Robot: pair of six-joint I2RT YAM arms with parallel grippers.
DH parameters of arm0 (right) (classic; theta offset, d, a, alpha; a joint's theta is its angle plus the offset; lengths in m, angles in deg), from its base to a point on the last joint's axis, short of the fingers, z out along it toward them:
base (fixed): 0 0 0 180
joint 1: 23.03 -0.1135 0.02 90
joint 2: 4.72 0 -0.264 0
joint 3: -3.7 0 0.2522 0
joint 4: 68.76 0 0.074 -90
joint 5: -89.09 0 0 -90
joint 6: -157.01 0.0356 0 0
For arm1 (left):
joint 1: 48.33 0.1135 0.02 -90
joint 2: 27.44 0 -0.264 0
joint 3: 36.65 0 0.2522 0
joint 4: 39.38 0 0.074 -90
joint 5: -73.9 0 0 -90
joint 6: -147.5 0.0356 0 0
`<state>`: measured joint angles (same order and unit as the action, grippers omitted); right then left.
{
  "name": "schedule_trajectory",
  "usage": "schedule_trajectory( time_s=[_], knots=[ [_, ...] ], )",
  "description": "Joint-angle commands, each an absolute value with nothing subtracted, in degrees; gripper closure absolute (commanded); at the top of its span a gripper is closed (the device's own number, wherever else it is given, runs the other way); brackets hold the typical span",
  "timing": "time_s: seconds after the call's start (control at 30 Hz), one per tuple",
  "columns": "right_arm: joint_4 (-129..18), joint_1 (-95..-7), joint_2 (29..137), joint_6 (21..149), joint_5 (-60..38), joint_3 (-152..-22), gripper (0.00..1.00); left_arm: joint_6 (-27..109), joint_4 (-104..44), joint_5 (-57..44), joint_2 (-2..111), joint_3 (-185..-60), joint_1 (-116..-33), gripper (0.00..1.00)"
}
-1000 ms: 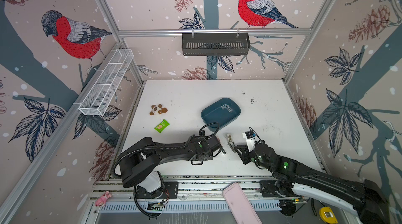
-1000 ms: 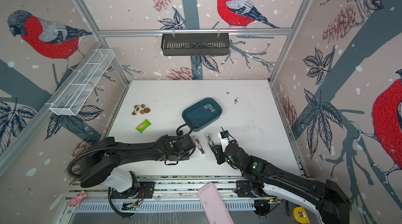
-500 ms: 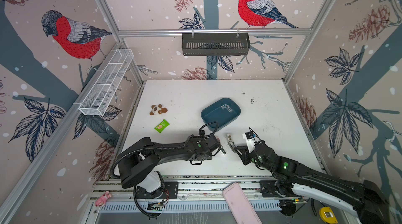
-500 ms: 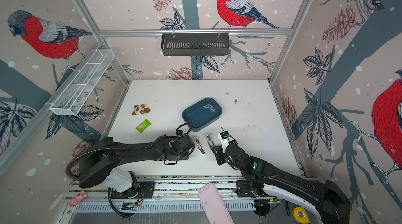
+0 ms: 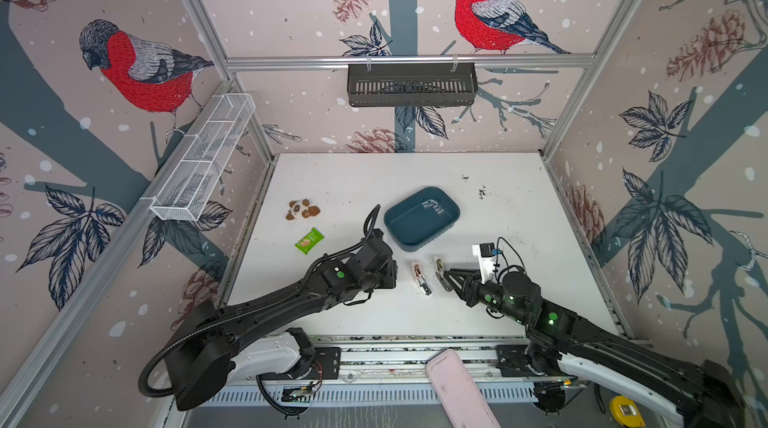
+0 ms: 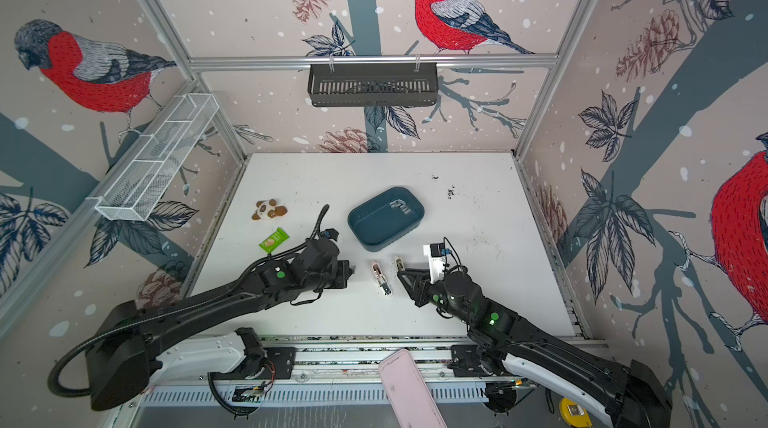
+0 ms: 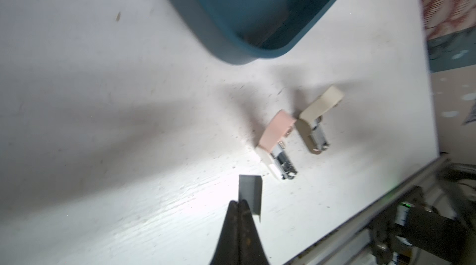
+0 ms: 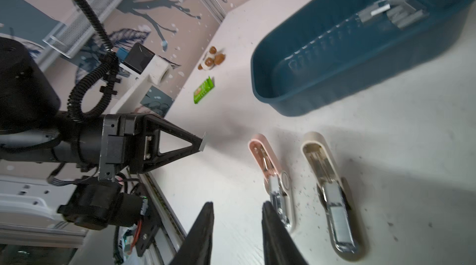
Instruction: Load the staples into the stapler
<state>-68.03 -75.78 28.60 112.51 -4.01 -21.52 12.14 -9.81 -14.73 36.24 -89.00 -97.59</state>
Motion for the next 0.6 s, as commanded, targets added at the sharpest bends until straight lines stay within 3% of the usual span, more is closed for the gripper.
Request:
schedule_trajectory(
  time_s=[0.0, 0.23, 0.57],
  knots=[
    [-78.53, -74.22, 28.56, 116.95, -9.41, -22.66, 0.62, 16.86, -17.52, -5.3, 32.51, -88.94, -94.35, 1.0],
    [-93.54, -71.16, 32.5, 121.76, -16.62, -24.37, 0.52, 17.65, -31.07, 8.28, 28.25, -90.56, -90.52, 1.0],
    [-100.58, -70.24, 38.34, 120.28, -22.95, -32.21, 0.43, 12.52, -49.64, 22.92, 32.15, -95.33, -90.37, 1.0]
  ],
)
